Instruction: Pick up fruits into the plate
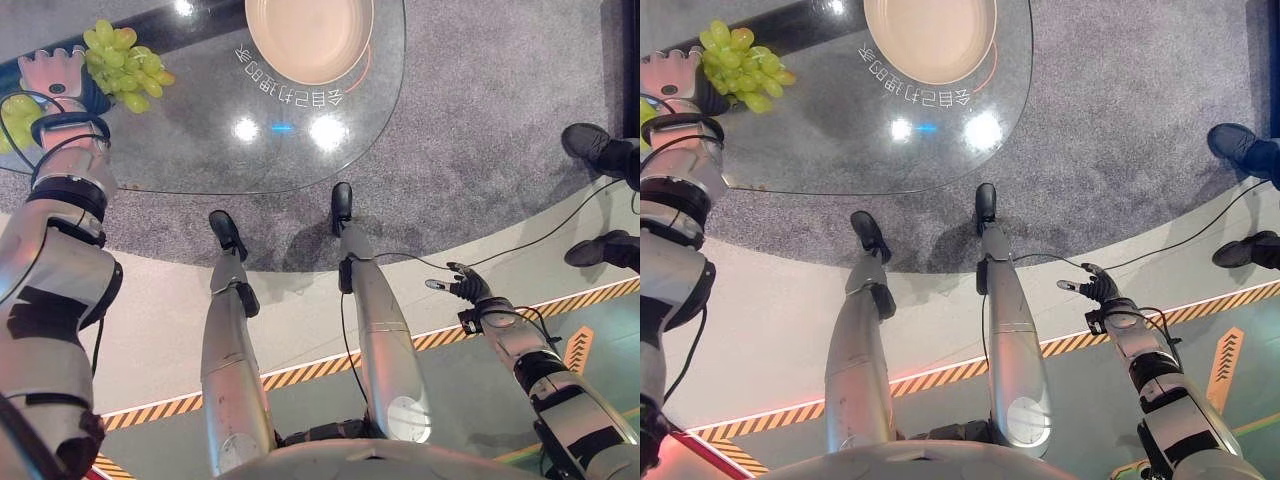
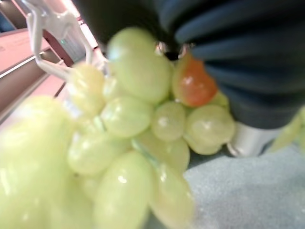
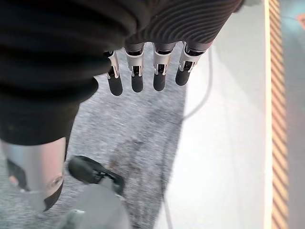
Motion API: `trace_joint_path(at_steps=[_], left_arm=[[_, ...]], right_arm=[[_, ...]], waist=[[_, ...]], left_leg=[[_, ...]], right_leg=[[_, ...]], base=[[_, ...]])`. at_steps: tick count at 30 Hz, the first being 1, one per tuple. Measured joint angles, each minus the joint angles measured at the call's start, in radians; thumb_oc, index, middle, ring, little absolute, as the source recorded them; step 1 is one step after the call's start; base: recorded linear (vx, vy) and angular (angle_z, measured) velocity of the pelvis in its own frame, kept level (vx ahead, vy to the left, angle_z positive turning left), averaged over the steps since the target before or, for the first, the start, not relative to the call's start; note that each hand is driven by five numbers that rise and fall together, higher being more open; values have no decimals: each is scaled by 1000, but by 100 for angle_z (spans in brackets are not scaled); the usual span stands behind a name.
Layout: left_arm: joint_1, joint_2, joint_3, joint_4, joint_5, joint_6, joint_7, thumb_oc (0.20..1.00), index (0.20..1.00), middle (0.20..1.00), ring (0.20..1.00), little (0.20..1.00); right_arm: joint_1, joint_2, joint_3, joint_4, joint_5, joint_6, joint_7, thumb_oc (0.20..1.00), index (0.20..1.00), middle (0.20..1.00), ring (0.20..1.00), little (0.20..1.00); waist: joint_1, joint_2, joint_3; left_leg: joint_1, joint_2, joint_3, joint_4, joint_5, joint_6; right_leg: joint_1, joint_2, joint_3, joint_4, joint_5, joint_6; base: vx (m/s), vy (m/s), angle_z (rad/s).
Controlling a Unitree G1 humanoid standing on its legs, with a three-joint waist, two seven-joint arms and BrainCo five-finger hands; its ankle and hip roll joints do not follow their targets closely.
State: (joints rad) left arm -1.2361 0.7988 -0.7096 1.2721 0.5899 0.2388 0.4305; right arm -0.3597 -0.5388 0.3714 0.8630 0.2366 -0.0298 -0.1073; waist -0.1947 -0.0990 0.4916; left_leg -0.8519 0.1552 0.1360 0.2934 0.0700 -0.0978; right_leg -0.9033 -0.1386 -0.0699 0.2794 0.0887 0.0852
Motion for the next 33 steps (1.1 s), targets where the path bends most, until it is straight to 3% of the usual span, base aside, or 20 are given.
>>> trace_joint_path(at_steps=[4, 7, 12, 18, 27, 33], left_arm=[[13, 0, 5, 0, -3, 0, 31, 200, 200, 200, 200, 200], [22, 0, 12, -2, -86, -8, 57, 200, 200, 200, 200, 200], [106, -21, 158, -12, -390, -119, 77, 200, 200, 200, 200, 200], [276, -79, 213, -88, -568, -219, 75, 200, 200, 200, 200, 200], [513, -134, 336, -254, -709, -284, 97, 200, 200, 200, 200, 200], [598, -155, 402, -336, -747, -306, 100, 200, 200, 200, 200, 200]], right_arm=[[0, -1, 0, -55, 0, -4, -21, 1000, 1000, 1000, 1000, 1000], [0, -1, 0, -86, 18, -4, -26, 1000, 1000, 1000, 1000, 1000], [5, 1, 5, -155, 19, 0, -38, 1000, 1000, 1000, 1000, 1000], [26, 12, 20, -214, 16, 7, -45, 1000, 1000, 1000, 1000, 1000], [125, 25, 17, -243, -12, 22, -45, 1000, 1000, 1000, 1000, 1000], [145, 34, -8, -251, -14, -2, -14, 1000, 1000, 1000, 1000, 1000]], waist=[[1, -8, -5], [-1, -9, -5], [-2, -11, -4], [21, -11, -3], [81, -4, 3], [91, 19, 24]], left_leg=[[0, 0, 0, 0, 0, 0], [1, 0, 0, 0, 0, -1], [42, 0, 2, -3, -2, -1], [126, -3, 5, -9, -4, -1], [343, -20, 10, -113, 19, -1], [571, -33, 10, -225, 47, 2]], right_leg=[[0, 0, 0, 0, 0, 0], [1, 0, 0, 0, 0, 0], [39, 0, 1, 0, 2, -2], [119, -3, 2, -2, 1, -1], [320, -10, -10, -66, -1, 1], [534, -14, -27, -136, 4, 8]], base=[[0, 0, 0], [0, 0, 0], [-13, 2, 0], [-39, 26, 1], [-20, 0, 3], [7, 26, 6]])
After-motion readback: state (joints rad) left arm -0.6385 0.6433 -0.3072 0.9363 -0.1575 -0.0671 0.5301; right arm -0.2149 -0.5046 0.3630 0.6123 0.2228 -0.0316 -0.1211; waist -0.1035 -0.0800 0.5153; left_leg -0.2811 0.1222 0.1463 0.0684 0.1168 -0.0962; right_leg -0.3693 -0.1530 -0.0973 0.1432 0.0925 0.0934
